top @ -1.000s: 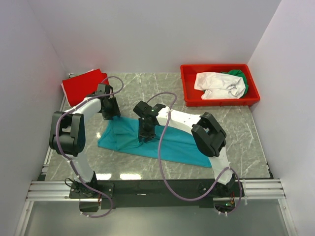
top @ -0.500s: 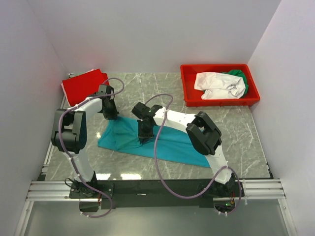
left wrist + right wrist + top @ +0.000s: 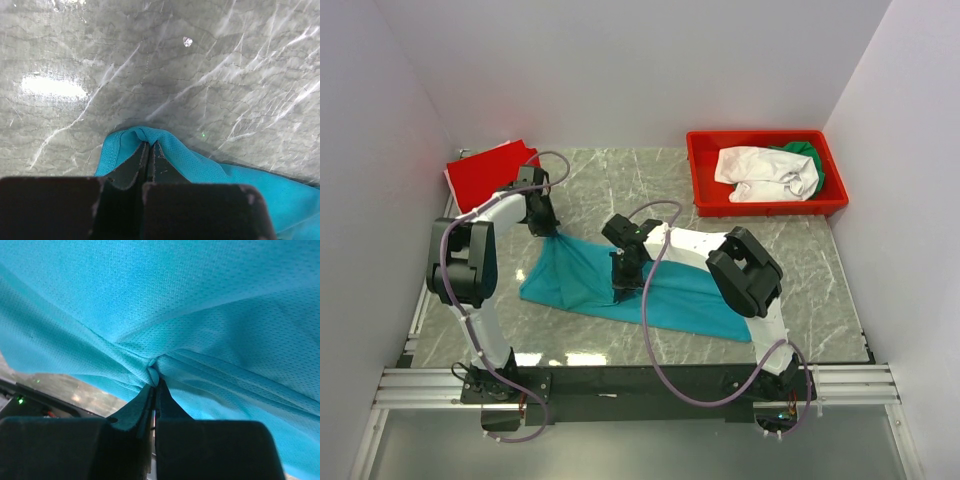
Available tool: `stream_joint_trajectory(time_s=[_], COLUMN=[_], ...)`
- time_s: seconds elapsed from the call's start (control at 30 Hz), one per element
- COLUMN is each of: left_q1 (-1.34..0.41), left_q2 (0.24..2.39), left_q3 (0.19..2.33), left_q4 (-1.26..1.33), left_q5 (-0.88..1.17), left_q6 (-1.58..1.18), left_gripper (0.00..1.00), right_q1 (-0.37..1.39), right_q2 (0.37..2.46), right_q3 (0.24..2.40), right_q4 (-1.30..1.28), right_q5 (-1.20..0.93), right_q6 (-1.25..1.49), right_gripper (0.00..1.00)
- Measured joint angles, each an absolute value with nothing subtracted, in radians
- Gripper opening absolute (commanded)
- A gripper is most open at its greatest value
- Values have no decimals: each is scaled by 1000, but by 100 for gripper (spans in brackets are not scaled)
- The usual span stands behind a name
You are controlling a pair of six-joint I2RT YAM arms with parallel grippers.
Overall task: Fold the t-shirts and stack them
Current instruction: Fold the tshirt
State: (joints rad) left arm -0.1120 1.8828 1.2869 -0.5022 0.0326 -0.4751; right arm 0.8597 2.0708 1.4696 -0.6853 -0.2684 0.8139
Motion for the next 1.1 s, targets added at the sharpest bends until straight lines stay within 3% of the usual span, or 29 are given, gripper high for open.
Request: stream_joint_trajectory(time_s=[0.17,0.33,0.4,0.43,0.53,0.67,0.87,1.1], left_q1=[-110,-109,-108,-107,-104,-101,-100,-107], left_q2=[1895,1897,1897,1897,1897,1897,1877,1772], left_q3=[1291,1292,1296,1299,1319,1348,1377,1379], left_q4=[-503,-508,-516,-519,-522,-524,-550,-568], left_q5=[33,30,29,28,24,19,-14,-16], left_q6=[-472,-472,-467,-464,-456,-455,-460,-494], left_gripper=[0,4,12,24,47,62,69,70], right_q1=[857,857,857,857,857,857,822,607], right_q2=[2069,2069,2069,2069,2061,1997,1793,1619], right_q3=[1465,1466,1466,1466,1466,1448,1360,1235], right_q4=[-668,-664,-665,-667,-688,-722,-754,-757], right_q5=[-310,-334,-334,-334,-323,-284,-224,-188], right_q6=[797,786,780,776,757,728,688,627], right_gripper=[3,17,25,27,33,40,43,44])
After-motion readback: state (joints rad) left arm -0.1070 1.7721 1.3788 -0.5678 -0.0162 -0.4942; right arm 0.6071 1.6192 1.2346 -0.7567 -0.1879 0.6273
